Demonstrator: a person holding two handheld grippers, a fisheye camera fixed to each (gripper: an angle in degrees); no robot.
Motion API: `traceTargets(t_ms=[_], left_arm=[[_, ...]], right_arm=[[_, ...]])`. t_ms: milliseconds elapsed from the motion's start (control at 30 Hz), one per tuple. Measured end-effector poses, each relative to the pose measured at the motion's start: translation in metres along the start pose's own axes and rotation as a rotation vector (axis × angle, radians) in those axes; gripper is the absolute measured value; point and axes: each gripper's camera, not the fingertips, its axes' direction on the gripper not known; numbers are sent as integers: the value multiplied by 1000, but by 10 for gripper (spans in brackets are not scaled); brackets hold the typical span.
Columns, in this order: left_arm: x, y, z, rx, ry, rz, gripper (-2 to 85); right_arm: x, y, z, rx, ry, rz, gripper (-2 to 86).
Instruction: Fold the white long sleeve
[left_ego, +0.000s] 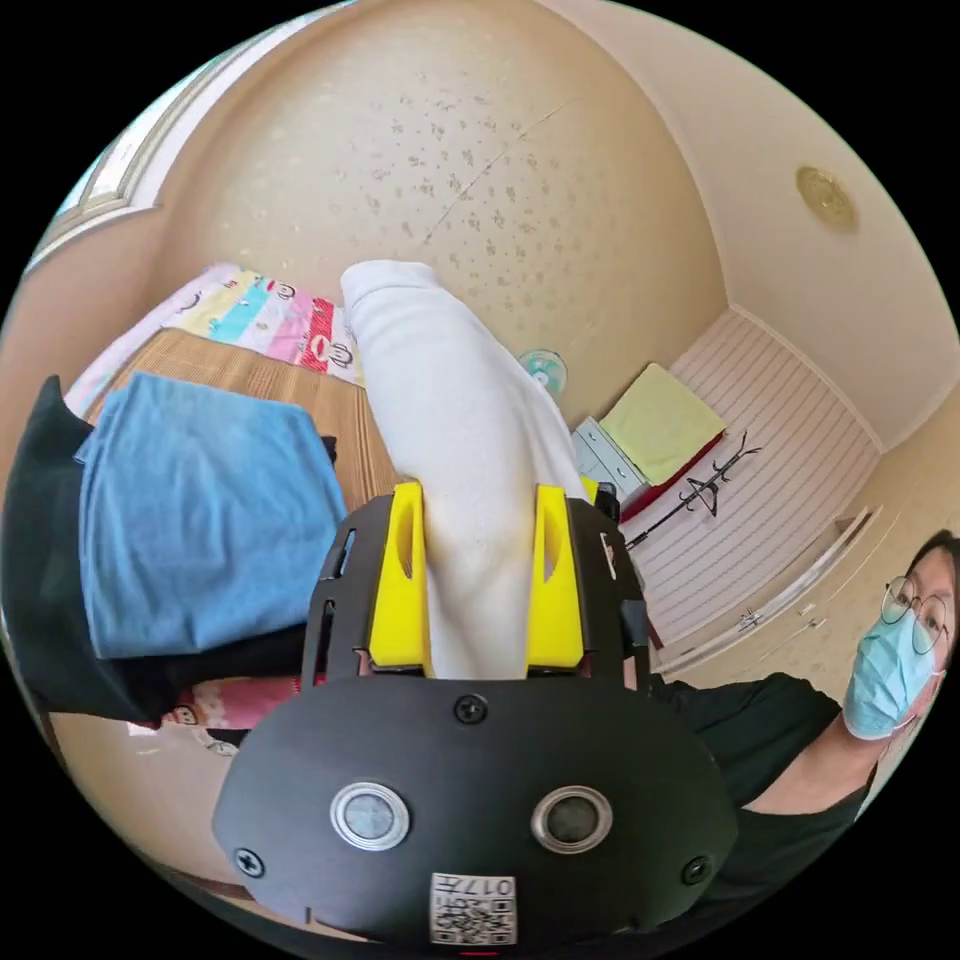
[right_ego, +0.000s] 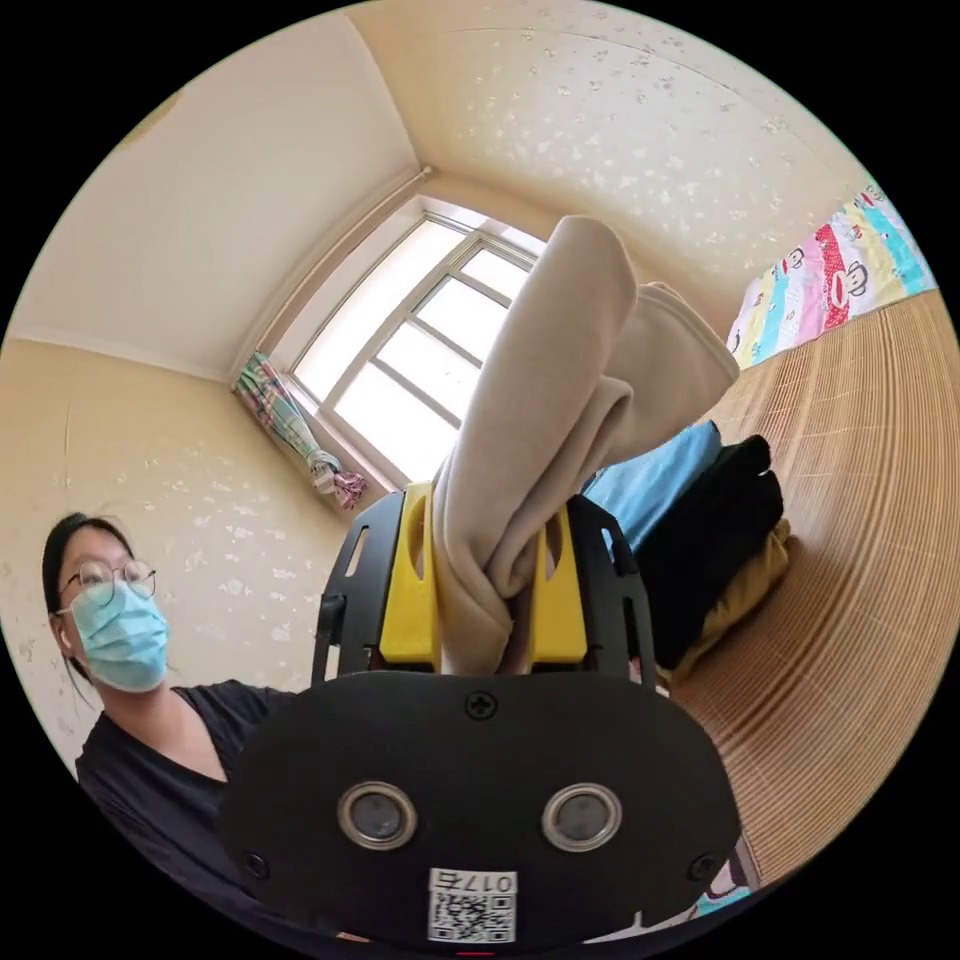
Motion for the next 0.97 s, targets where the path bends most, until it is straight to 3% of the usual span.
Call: traceTargets(t_ms=[100,200,233,333,400,533,600,733,800,967], left_arm=[[-73,-50,-58,17,-158,-123,162],[-149,-40,-81,11,-343,-304,156],[-161,-26,-77,-13,-362,-310,158],[-159,17,-40,-131,-449,-200,154],[-151,53,-34,-97,-474,-172,158],[-96,151,-63,157,-436,-135,153],[-62,191,-56,212,-434,-87,141],[3,252,2,138,-482,20,75],[13,265,30,89,-441,0,77],[11,264,121,42,167,13,75]], right_arm=[[12,-27,97,-5,144,63,133],[45,-23,167,-104,477,115,130],[58,-14,183,-177,587,125,125],[51,20,169,-181,600,30,101],[32,48,136,-174,634,-38,81],[2,132,18,-181,936,-192,38],[2,168,-54,-160,1104,-139,29],[-7,253,-211,-195,1685,154,14],[-31,286,-268,-123,1749,255,14],[-94,334,-400,223,1875,524,34]])
